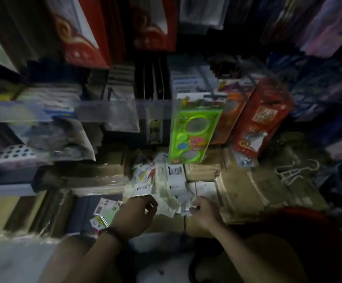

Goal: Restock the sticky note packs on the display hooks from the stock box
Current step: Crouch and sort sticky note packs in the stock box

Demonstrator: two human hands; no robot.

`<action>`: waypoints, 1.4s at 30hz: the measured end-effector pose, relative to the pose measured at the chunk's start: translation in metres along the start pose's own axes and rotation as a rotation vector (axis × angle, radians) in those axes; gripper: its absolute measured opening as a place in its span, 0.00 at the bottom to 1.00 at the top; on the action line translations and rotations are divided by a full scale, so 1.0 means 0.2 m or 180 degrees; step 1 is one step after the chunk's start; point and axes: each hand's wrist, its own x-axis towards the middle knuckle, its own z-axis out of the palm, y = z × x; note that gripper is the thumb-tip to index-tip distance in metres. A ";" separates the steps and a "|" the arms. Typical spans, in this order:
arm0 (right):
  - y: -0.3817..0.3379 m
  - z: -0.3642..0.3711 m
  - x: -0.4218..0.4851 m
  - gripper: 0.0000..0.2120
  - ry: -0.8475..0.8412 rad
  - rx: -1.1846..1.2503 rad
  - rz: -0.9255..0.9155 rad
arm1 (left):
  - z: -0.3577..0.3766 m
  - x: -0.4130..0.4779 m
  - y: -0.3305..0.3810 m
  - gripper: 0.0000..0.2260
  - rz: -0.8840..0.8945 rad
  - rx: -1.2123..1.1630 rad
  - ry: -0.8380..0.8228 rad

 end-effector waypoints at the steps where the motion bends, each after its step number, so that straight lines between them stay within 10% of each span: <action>1: 0.00 0.03 0.06 0.04 -0.0036 0.0038 0.0066 | 0.06 0.02 -0.04 0.03 -0.0066 -0.0106 -0.0030; 17: -0.23 0.28 0.69 0.44 0.0845 0.1015 0.1183 | 0.21 0.26 -0.06 0.08 -0.0419 -0.0043 -0.0213; 25: -0.29 0.35 0.64 0.18 0.0583 0.0763 0.1326 | 0.24 0.25 -0.06 0.08 -0.0486 -0.0138 -0.0199; 32: -0.30 0.37 0.70 0.51 0.0740 0.1215 0.1629 | 0.24 0.23 -0.06 0.08 -0.0460 -0.0226 -0.0209; 37: -0.29 0.37 0.69 0.31 0.0619 0.1527 0.1701 | 0.24 0.21 -0.07 0.08 -0.0494 -0.0292 -0.0185; 42: -0.30 0.38 0.69 0.35 0.0705 0.0857 0.1672 | 0.21 0.21 -0.09 0.06 -0.0458 -0.0341 -0.0138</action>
